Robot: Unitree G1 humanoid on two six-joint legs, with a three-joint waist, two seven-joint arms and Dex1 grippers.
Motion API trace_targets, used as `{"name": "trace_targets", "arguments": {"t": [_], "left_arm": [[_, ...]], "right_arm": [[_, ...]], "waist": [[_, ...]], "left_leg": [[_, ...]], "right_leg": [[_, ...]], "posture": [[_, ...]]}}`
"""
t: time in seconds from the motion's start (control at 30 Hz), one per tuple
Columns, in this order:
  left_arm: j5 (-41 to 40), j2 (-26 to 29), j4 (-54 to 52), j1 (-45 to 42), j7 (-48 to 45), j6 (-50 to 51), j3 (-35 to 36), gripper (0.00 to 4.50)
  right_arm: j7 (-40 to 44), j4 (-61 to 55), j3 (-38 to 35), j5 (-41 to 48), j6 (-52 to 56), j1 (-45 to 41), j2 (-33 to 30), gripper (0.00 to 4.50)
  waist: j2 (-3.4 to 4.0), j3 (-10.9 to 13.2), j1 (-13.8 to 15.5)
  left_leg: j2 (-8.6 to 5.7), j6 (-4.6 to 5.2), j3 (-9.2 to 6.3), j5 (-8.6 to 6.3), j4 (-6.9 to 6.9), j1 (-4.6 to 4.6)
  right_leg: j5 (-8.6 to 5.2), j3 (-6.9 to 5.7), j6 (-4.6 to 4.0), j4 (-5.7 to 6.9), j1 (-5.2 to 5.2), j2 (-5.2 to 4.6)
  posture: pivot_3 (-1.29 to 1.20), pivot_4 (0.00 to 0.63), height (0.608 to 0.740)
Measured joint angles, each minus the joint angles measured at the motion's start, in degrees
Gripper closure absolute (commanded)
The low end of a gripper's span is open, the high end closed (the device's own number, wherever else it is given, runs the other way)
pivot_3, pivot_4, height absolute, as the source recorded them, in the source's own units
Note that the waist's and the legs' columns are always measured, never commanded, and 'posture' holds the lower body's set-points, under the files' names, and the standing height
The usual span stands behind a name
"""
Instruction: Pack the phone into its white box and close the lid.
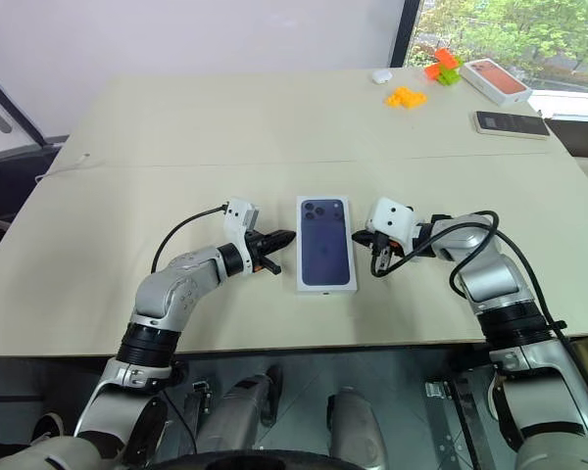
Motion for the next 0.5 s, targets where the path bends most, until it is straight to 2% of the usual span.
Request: {"name": "trace_targets", "arguments": {"t": [0.5], "left_arm": [[0.2, -0.5, 1.3, -1.4, 0.9, 0.6, 0.8, 4.50]], "right_arm": [[-0.7, 1.3, 0.0, -0.5, 1.2, -2.4, 1.2, 4.48]], "waist": [[0.00, 0.0, -0.1]], "left_leg": [[0.00, 0.01, 0.00, 0.00, 0.00, 0.00]], "right_leg": [[0.00, 0.00, 0.01, 0.00, -0.01, 0.01]], "posture": [[0.00, 0.150, 0.740]]}}
